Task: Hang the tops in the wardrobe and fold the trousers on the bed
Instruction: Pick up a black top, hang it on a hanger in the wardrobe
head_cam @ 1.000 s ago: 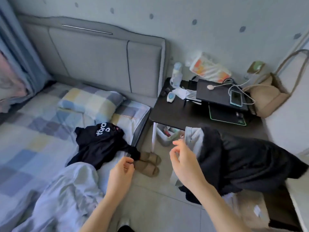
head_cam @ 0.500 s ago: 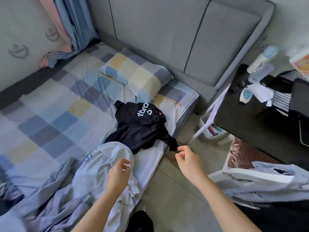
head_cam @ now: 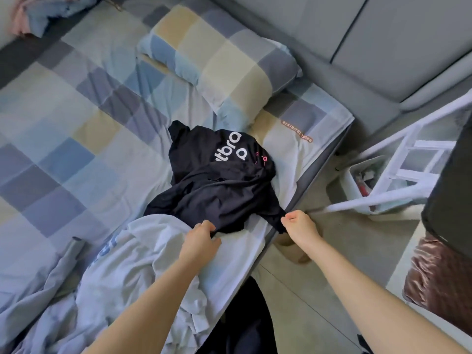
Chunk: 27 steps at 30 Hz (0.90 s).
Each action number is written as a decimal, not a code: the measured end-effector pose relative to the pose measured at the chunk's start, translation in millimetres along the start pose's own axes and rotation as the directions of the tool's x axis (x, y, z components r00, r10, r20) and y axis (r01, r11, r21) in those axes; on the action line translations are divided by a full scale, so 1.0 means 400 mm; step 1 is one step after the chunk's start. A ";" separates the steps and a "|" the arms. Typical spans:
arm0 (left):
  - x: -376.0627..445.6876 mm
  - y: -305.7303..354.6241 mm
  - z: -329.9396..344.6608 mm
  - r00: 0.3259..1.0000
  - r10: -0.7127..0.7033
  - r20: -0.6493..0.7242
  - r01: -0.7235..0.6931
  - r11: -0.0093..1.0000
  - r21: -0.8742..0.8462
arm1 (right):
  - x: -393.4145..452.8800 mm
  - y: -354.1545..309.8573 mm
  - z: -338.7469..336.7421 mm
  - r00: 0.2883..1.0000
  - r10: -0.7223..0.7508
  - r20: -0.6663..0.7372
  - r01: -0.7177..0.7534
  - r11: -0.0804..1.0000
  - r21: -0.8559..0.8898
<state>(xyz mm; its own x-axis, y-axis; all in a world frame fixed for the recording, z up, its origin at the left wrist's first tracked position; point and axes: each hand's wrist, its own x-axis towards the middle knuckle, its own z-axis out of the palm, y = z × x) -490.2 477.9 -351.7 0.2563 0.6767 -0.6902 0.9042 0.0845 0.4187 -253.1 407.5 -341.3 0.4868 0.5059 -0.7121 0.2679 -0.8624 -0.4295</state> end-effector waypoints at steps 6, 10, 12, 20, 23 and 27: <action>0.255 0.004 0.098 1.000 0.021 0.001 -0.021 0.985 0.171 | 0.301 0.036 0.079 0.990 0.126 0.066 -0.127 0.992 0.007; 0.361 0.021 0.105 0.990 0.092 -0.109 -0.056 0.954 0.295 | 0.402 0.056 0.120 0.974 0.188 0.129 -0.187 0.982 -0.022; 0.420 0.032 0.107 0.981 0.103 -0.165 -0.055 0.960 0.274 | 0.439 0.071 0.140 0.966 0.221 0.136 -0.219 0.975 -0.028; 0.468 0.067 0.105 0.995 -0.002 0.104 -0.039 0.921 0.387 | 0.455 0.085 0.165 0.966 0.177 0.188 -0.164 0.983 -0.082; 0.386 0.076 0.095 0.996 0.035 0.086 -0.049 0.984 0.171 | 0.442 0.076 0.171 0.923 0.290 0.251 -0.332 0.933 0.143; 0.246 0.090 0.065 0.985 0.165 0.048 -0.162 0.985 -0.061 | 0.405 0.035 0.170 0.807 0.402 0.433 -0.589 0.605 0.537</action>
<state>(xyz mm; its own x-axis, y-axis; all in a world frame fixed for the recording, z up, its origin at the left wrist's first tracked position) -423.5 528.4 -419.8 0.4183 0.6456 -0.6389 0.8282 0.0178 0.5602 -227.0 478.6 -500.5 0.1405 0.0698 -0.9876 -0.5708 -0.8094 -0.1384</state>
